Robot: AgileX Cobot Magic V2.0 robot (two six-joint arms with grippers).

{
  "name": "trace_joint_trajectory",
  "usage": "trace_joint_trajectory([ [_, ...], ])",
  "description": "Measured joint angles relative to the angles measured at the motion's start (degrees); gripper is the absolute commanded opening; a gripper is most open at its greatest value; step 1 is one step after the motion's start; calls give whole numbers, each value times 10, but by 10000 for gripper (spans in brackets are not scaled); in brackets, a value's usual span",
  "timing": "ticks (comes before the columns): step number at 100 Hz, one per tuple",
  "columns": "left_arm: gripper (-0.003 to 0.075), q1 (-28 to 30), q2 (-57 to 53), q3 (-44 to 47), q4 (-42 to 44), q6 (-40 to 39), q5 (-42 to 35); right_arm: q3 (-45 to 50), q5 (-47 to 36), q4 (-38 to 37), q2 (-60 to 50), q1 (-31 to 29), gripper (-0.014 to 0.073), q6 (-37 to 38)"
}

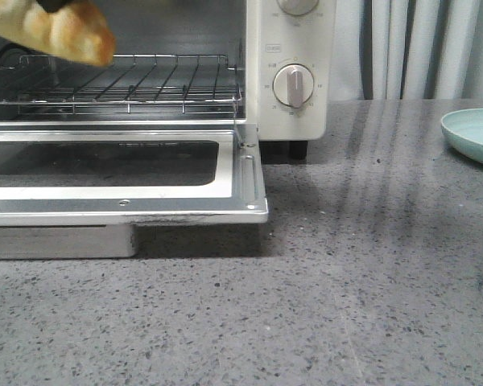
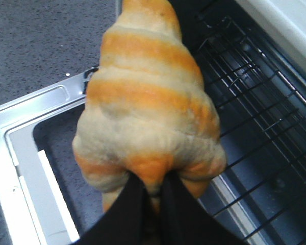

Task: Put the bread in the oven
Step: 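Carry the croissant into the oven and lower it onto the rack, then open the right gripper and withdraw it from the oven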

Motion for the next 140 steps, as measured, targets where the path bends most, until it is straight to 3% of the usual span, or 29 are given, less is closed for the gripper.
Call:
trace_joint_trajectory([
  [27,-21,0,0,0,0,0,0,0,-52,-3,29,-23,-27,0],
  [36,-21,0,0,0,0,0,0,0,-60,-3,31,-25,92,0],
  [53,-21,0,0,0,0,0,0,1,-63,-1,32,-34,458,9],
  [60,-21,0,0,0,0,0,0,1,-63,0,32,-36,507,12],
  [69,-21,0,0,0,0,0,0,1,-65,0,32,-36,477,13],
  [76,-21,0,0,0,0,0,0,1,-67,3,32,-37,398,14],
  [85,-21,0,0,0,8,0,-4,2,-65,6,26,-37,237,17],
  [98,-22,0,-1,0,19,0,-26,5,-38,13,-2,-30,-75,20],
  [121,-22,0,-65,0,86,0,-71,13,70,-3,-115,-7,-65,0],
  [140,-22,0,-130,10,183,0,-43,132,72,-41,-295,-7,-66,-3],
])
